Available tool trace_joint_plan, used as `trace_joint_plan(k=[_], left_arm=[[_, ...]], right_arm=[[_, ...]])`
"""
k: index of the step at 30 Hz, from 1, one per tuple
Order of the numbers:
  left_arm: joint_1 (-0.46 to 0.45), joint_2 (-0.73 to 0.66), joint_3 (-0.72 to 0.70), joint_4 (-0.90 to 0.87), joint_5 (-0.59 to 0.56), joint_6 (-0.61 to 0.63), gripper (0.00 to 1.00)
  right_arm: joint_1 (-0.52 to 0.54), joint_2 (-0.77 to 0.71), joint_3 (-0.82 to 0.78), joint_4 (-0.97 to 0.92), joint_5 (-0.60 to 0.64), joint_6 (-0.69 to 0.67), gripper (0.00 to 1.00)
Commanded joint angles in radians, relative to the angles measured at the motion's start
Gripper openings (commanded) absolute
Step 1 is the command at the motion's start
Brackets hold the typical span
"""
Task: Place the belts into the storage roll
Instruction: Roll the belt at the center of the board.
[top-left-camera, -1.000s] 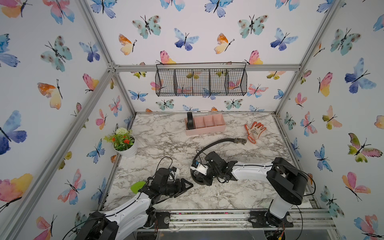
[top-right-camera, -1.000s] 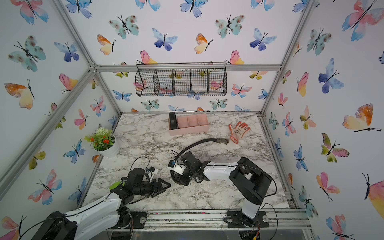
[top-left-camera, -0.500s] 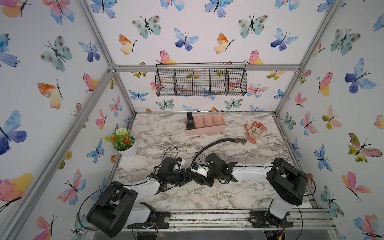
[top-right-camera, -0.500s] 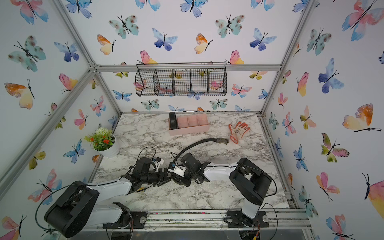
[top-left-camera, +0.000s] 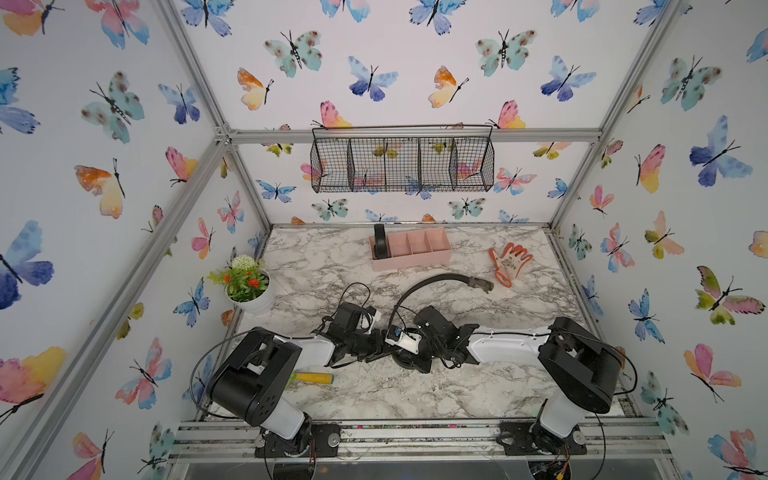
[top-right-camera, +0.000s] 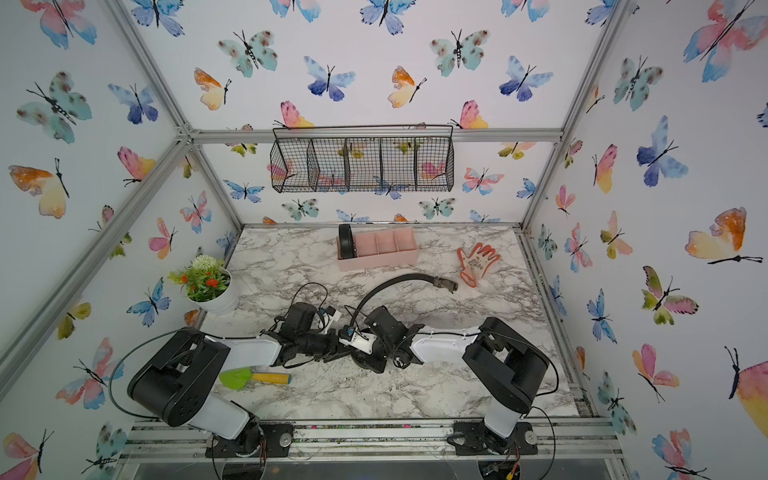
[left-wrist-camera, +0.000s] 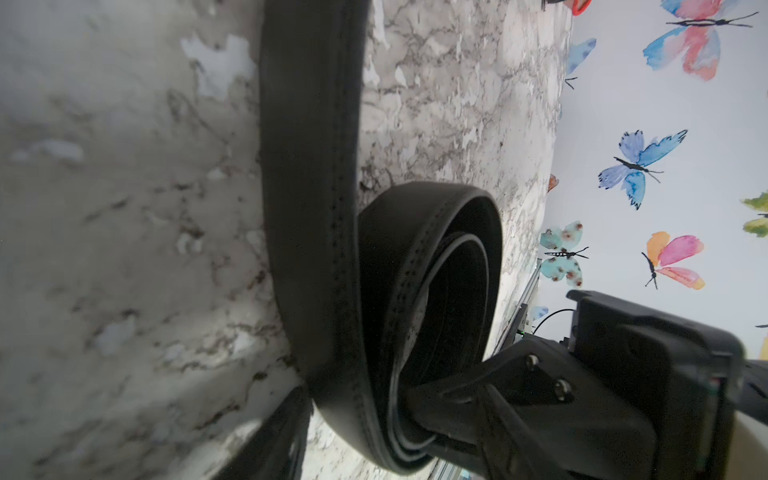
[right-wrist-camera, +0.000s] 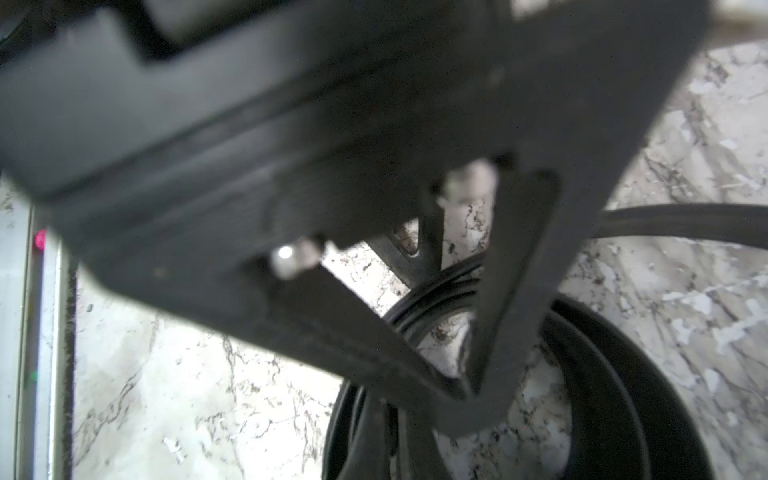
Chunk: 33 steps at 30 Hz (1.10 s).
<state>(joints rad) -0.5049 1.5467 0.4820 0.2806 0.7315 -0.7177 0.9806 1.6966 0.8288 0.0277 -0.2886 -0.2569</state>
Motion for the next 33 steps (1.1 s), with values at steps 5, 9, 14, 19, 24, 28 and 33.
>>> trace_joint_plan(k=[5, 9, 14, 19, 24, 28, 33], left_arm=[[-0.012, 0.102, 0.078, -0.115, -0.012, 0.116, 0.57], [-0.044, 0.14, 0.129, -0.184, -0.016, 0.181, 0.57], [-0.089, 0.168, 0.191, -0.296, -0.084, 0.253, 0.54], [-0.094, 0.172, 0.211, -0.369, -0.131, 0.293, 0.51], [-0.122, 0.171, 0.253, -0.457, -0.208, 0.34, 0.53], [-0.185, 0.21, 0.302, -0.515, -0.317, 0.349, 0.51], [-0.205, 0.234, 0.301, -0.488, -0.344, 0.307, 0.37]], right_arm=[[0.006, -0.011, -0.007, -0.061, -0.037, -0.027, 0.03], [0.007, -0.007, -0.005, -0.056, -0.04, -0.027, 0.03], [0.006, -0.002, -0.005, -0.049, -0.041, -0.025, 0.03], [0.006, -0.015, -0.021, -0.025, -0.02, -0.012, 0.03], [0.006, -0.004, -0.023, -0.022, -0.019, -0.01, 0.03], [0.006, -0.003, -0.023, -0.014, -0.021, -0.007, 0.03], [0.006, -0.017, -0.036, -0.003, -0.009, -0.002, 0.03]])
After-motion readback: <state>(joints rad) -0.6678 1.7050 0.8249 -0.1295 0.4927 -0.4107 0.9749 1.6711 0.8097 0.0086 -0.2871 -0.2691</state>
